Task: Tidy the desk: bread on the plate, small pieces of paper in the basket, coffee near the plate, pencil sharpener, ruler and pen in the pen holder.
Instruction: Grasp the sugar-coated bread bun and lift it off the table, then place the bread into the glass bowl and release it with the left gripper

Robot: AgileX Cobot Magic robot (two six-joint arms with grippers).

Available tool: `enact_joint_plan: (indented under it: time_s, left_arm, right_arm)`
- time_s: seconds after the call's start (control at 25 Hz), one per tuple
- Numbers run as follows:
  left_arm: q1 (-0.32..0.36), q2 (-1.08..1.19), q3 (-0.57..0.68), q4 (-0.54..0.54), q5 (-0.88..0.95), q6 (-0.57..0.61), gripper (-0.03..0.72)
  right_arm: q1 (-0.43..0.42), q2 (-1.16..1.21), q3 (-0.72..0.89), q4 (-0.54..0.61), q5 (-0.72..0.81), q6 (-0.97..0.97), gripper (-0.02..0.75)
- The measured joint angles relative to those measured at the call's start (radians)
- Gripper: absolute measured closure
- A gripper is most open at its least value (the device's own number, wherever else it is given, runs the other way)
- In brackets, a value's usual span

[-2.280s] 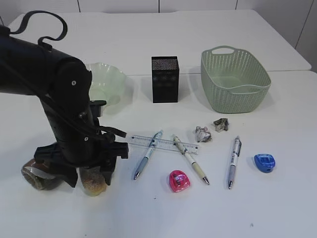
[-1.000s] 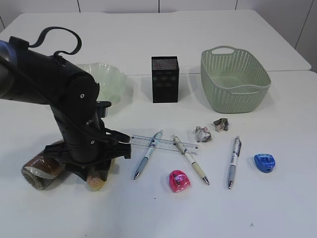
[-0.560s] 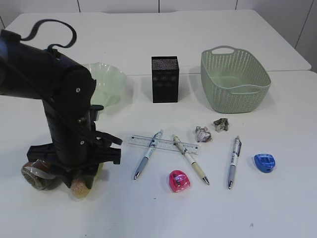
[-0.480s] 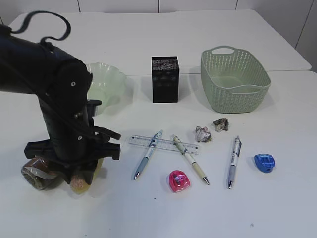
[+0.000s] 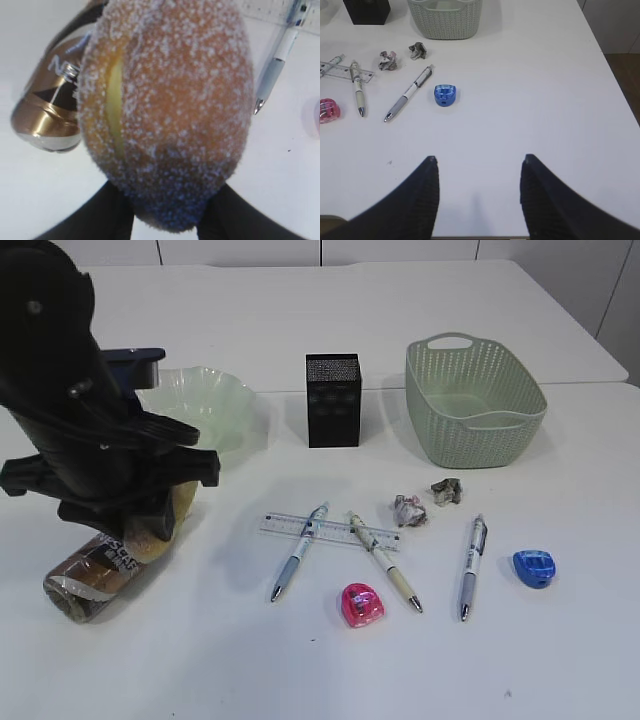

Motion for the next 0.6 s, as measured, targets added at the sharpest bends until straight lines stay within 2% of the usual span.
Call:
enact_joint_plan:
  time_s: [0.32,0.48,0.6]
  left_arm:
    - [0.0,-0.054,-0.039,0.144,0.024,0.011,0.456]
    - [0.005,-0.054,-0.123,0.2,0.068,0.025,0.456]
    - [0.037,-0.03,-0.21,0.203,0.132,0.06,0.456]
  right_arm:
    - [0.0,0.0,0.0,0.001,0.0,0.0,0.323]
    - [0.0,0.0,0.0,0.001,0.0,0.0,0.323]
    - [0.0,0.0,0.0,0.001,0.0,0.0,0.323]
